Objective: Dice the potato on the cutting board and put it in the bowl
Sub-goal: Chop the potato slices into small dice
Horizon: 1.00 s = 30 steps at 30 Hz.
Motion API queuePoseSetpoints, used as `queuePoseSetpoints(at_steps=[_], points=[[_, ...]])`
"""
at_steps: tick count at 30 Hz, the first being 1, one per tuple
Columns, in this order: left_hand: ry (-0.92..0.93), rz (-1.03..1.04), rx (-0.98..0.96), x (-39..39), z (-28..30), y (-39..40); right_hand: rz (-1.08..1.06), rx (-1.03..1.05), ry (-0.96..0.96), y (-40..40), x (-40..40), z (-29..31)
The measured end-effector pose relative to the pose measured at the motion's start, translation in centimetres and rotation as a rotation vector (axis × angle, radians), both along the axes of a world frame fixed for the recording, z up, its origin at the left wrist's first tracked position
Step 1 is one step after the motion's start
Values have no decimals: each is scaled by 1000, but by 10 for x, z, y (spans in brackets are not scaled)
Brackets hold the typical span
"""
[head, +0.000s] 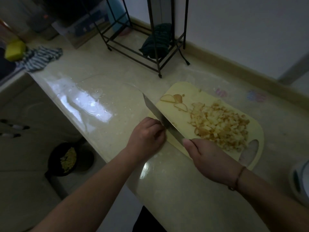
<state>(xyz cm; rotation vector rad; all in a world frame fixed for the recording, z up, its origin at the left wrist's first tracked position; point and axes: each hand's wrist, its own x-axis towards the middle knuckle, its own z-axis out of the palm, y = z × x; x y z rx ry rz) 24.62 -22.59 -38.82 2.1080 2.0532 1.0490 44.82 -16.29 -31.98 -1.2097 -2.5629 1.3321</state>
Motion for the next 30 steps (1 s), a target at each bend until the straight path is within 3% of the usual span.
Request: queuePoseSetpoints(at_steps=[10, 15, 19, 30], points=[[-34, -17, -86, -6, 4, 0, -130, -89, 29, -1, 27, 0], [-38, 133, -213, -13, 0, -3, -226, -144, 45, -1, 50, 2], [-7, 46, -211, -2, 8, 10, -255, -224, 30, -2, 58, 7], [-67, -10, -220, 44, 8, 68, -291, 50, 2, -8, 95, 21]])
